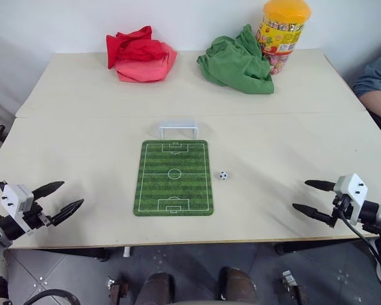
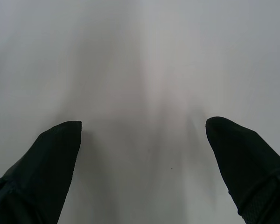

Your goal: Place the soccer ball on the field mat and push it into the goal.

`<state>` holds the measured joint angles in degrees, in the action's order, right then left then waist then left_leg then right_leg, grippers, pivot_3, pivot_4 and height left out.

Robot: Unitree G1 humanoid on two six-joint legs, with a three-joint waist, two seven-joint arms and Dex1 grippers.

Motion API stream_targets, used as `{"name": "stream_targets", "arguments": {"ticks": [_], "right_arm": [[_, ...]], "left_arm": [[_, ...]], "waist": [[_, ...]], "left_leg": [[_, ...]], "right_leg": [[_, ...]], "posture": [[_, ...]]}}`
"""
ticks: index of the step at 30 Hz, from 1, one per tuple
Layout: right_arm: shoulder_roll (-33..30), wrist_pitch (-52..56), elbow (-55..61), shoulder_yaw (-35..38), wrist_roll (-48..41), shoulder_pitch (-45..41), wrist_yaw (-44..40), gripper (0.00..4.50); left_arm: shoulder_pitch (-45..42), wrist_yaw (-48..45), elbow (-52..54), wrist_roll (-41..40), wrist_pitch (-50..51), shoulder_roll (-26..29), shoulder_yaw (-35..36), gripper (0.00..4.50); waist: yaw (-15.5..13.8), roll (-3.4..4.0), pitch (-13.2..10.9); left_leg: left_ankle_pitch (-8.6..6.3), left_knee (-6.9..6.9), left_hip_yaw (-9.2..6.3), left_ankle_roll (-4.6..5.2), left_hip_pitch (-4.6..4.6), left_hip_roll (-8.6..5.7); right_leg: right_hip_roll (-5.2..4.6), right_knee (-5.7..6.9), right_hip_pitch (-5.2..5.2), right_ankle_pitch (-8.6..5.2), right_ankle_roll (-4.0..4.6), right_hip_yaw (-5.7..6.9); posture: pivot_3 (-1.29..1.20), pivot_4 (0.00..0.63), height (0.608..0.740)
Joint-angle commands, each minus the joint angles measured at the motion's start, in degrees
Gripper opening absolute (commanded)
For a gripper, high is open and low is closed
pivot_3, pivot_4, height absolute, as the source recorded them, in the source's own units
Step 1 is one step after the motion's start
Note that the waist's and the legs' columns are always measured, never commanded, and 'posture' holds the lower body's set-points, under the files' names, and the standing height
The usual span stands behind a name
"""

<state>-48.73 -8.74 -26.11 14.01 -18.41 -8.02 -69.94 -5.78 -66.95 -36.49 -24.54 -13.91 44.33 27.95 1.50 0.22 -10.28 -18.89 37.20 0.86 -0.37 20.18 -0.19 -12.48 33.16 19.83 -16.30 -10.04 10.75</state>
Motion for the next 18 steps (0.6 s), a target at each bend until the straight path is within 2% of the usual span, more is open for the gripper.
{"name": "stream_targets", "arguments": {"ticks": [1, 3, 5, 9, 12, 14, 16, 18], "right_arm": [[-1.29, -0.59, 0.52, 2.18, -1.01, -0.3, 0.07, 4.47], [-1.44, 0.17, 0.8, 2.38, -1.28, -0.64, 0.3, 4.47], [-1.72, 1.76, 1.71, 2.93, -2.06, -0.81, 0.59, 4.47], [-3.66, 8.57, 5.39, 2.37, -2.42, -1.38, 1.72, 4.47], [-4.93, 13.68, 11.04, 1.28, -2.57, -2.05, 2.74, 4.47], [-5.62, 19.55, 16.26, 0.23, -3.42, -3.52, 3.86, 4.47], [-5.15, 20.97, 20.46, -0.94, -3.71, -5.68, 3.9, 4.47], [-4.56, 24.78, 23.19, -4.03, -3.58, -10.01, 3.76, 4.47]], "left_arm": [[-0.6, -2.11, -0.66, -1.13, 0.63, 2.06, 0.6, 4.5], [-1.01, 0.25, -0.28, -0.91, 2.45, 2.03, 1.14, 4.5], [-1.39, 0.38, 0.99, -2.93, 9.39, 2.63, 1.48, 4.5], [-0.82, 0.57, 3.96, -1.64, 8.36, 2.9, 0.7, 4.5], [-2.04, -3.44, 3.96, -3.88, 8.0, 2.32, 1.1, 4.5], [-3.55, -7.3, 2.16, -2.99, 1.41, 1.99, 0.35, 4.5], [-4.89, -15.53, 2.76, -8.05, 2.39, 0.2, 0.98, 4.5], [-5.18, -19.53, 3.1, -9.1, 1.29, -1.0, 0.29, 4.5]], "waist": [[0.0, 0.0, 0.0], [0.01, 0.0, 0.0], [0.0, 0.0, 0.0], [0.0, 0.0, 0.0], [-0.03, 0.0, 0.0], [-0.04, 0.0, 0.0], [-0.02, 0.0, 0.0], [0.17, 0.0, 0.0]], "left_leg": [[0.0, 0.0, 0.0, 0.0, 0.0, 0.0], [0.0, 0.0, 0.01, 0.0, 0.0, 0.0], [0.0, 0.0, 0.01, 0.0, 0.0, 0.01], [0.0, 0.02, 0.04, 0.01, 0.0, 0.0], [-0.01, 0.02, 0.06, 0.0, 0.02, 0.01], [-0.01, 0.06, 0.08, -0.01, 0.07, 0.05], [-0.01, 0.12, 0.13, -0.02, 0.15, 0.05], [-0.01, 0.14, 0.28, -0.01, 0.17, 0.05]], "right_leg": [[0.0, 0.0, 0.0, 0.0, 0.0, 0.0], [0.0, 0.02, 0.01, 0.0, 0.0, -0.01], [0.0, 0.05, 0.03, 0.0, 0.0, -0.02], [-0.01, 0.09, 0.06, 0.0, 0.0, -0.07], [-0.01, 0.14, 0.12, 0.0, 0.0, -0.09], [0.01, 0.19, 0.2, 0.0, 0.0, -0.11], [0.01, 0.27, 0.33, 0.01, 0.02, -0.16], [0.01, 0.31, 0.44, 0.03, 0.04, -0.28]], "posture": [[0.0, 0.15, 0.74], [0.0, 0.15, 0.74], [0.0, 0.15, 0.74], [0.0, 0.15, 0.74], [0.0, 0.15, 0.74], [0.0, 0.15, 0.74], [0.0, 0.15, 0.74], [0.0, 0.15, 0.74]]}}
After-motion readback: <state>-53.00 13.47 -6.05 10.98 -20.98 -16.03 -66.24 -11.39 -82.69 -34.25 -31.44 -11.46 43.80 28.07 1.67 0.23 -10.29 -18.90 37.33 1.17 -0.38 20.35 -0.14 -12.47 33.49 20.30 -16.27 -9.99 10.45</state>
